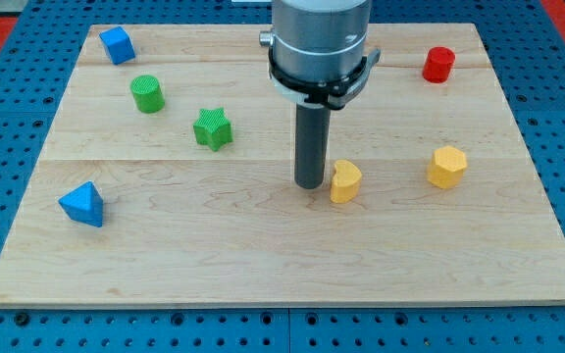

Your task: Push the blue triangle towards the green circle

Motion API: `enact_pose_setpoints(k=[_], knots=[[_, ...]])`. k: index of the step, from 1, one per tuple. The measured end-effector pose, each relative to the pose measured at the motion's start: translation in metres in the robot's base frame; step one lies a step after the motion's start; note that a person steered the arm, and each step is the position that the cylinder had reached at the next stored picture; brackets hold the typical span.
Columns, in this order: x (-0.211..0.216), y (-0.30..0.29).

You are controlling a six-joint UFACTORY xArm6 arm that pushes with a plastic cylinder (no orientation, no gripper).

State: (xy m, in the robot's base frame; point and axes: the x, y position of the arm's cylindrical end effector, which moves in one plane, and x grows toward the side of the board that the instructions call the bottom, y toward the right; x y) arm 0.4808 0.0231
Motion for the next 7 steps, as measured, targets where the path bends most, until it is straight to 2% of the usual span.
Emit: enact_pose_setpoints(k=[1, 2, 4, 5, 6, 7], knots=[[0.022, -0.015], [0.038, -0.057], [0.046, -0.18], [0.079, -0.206], [0.084, -0.239], [0.063, -0.246]])
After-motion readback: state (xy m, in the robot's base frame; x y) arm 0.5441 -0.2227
